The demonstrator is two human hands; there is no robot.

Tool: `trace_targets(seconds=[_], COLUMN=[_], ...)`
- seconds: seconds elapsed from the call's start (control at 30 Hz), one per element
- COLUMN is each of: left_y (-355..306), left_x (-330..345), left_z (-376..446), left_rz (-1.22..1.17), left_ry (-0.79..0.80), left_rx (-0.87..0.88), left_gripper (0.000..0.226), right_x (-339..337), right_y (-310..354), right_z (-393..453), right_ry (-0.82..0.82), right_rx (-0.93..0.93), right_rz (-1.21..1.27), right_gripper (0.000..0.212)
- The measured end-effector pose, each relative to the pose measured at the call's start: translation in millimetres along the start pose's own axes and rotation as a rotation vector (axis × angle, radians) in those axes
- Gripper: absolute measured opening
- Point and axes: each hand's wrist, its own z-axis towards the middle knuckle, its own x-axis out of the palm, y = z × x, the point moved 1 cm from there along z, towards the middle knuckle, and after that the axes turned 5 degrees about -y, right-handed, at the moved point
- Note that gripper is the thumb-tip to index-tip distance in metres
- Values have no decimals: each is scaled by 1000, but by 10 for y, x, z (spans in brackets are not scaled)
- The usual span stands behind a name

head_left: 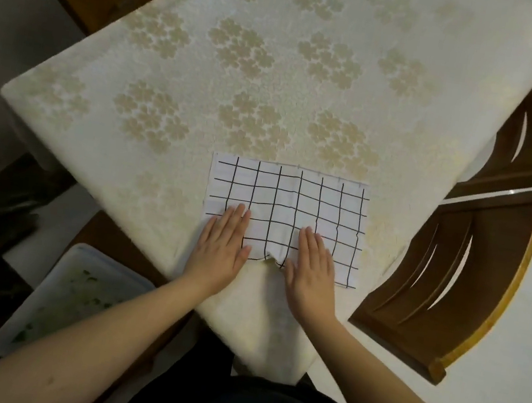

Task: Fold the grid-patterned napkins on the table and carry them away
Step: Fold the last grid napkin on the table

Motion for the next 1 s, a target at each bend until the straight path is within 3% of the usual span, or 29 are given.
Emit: trace_targets(seconds=[0.17,0.37,0.8,1.0], left_y=[196,433,578,255], left_x=[136,43,-111,-95], left_z=[-61,-15,48,48], left_rz=[102,152,176,140], left_ry=[100,153,256,146], left_rx=[-48,7,80,88], left_gripper=[73,78,82,70], right_x=[150,93,-1,30], right_y=[-34,-375,-484,-137], right_z=[-34,-19,26,82], right_ry=[112,268,294,182], right_rx=[151,96,110,20], right_rz=[-51,-140,-135,-106], right_gripper=[68,70,67,69])
